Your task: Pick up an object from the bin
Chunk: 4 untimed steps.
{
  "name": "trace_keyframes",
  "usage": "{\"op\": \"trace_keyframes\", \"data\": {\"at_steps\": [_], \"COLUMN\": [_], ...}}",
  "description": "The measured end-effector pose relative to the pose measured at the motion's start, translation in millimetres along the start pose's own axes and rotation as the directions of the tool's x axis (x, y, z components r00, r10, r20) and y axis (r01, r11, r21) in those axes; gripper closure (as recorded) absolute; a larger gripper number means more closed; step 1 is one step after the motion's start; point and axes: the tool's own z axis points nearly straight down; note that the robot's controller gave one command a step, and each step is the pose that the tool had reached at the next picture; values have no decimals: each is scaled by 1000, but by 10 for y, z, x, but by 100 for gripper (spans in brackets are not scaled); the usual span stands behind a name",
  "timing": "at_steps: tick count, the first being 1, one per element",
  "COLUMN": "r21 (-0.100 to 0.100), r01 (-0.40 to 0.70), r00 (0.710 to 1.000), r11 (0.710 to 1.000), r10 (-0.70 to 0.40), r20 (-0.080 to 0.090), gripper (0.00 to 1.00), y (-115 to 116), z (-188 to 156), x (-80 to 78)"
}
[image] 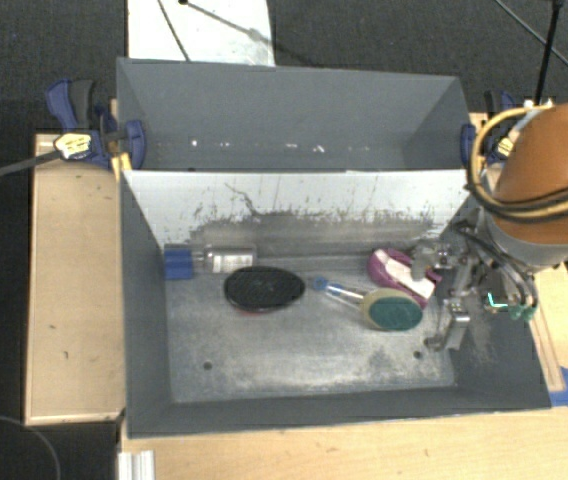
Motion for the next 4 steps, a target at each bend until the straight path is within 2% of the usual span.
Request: {"op": "trace_keyframes", "data": {"at_steps": [1,2,3,4], "r21": [-2,-1,0,1], "r01": [-31,-27,-26,-224], "r00": [999,1000,1000,974], "r11": [1000,1000,1000,975], "r10": [31,27,26,224], "r20": [16,14,9,12], "gripper": [0,100,0,0], "y": [263,253,248,-365], "z": [1688,1679,1692,1310], "x": [-385,-371,-358,-415]}}
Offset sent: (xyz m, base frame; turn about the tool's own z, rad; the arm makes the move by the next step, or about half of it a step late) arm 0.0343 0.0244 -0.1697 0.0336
